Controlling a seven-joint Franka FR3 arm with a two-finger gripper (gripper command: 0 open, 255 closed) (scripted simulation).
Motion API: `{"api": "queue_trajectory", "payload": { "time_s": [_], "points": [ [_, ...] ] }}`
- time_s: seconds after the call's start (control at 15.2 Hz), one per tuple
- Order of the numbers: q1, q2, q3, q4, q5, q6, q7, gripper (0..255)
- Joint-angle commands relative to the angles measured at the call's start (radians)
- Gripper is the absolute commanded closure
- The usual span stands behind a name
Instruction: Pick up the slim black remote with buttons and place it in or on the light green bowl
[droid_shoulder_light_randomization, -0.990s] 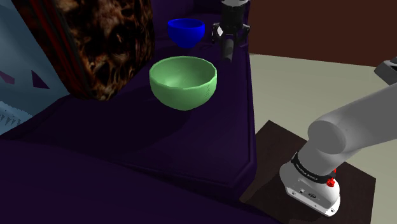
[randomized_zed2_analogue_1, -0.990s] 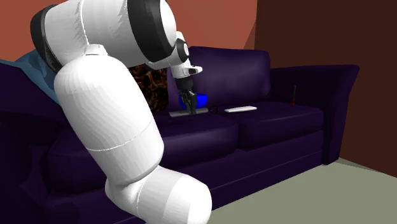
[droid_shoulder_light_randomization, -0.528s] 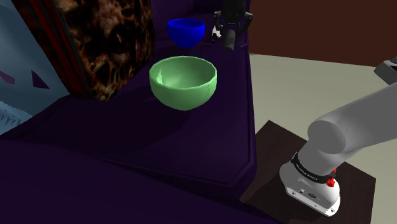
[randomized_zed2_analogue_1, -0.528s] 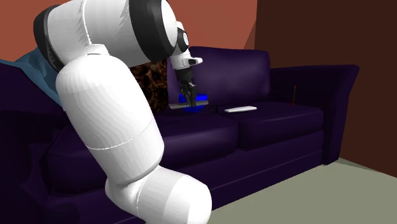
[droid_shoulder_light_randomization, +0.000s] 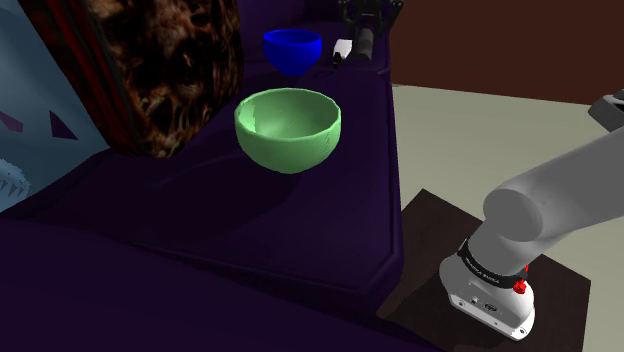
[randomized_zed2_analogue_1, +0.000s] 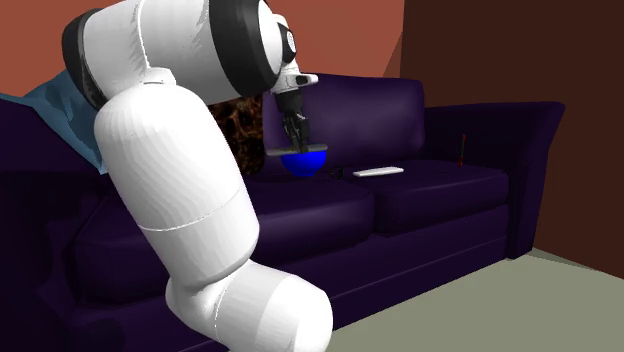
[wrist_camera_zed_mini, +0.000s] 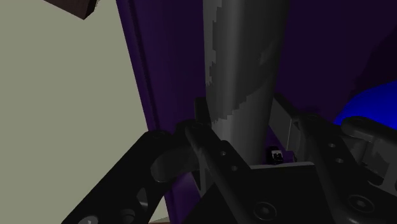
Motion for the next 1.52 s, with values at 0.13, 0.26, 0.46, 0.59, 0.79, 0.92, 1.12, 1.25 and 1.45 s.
{"api": "queue_trajectory", "payload": {
  "time_s": [0.13,0.26,0.46,0.59,0.79,0.92,1.12,1.25,1.45],
  "points": [
    [-0.004,0.02,0.002,0.071,-0.006,-0.052,-0.004,255],
    [-0.006,0.031,0.003,0.108,-0.009,-0.079,-0.005,255],
    [-0.009,0.048,0.006,0.167,-0.014,-0.12,-0.008,255],
    [-0.001,0.044,0.021,0.178,-0.011,-0.139,0.013,255],
    [0.022,0.019,0.066,0.165,0.006,-0.156,0.078,255],
    [0.037,0.008,0.098,0.162,0.017,-0.168,0.123,255],
    [0.058,0.0,0.149,0.166,0.033,-0.186,0.193,255],
    [0.071,0.0,0.186,0.175,0.042,-0.199,0.241,255],
    [0.088,0.01,0.246,0.198,0.052,-0.218,0.318,255]
  ]
}}
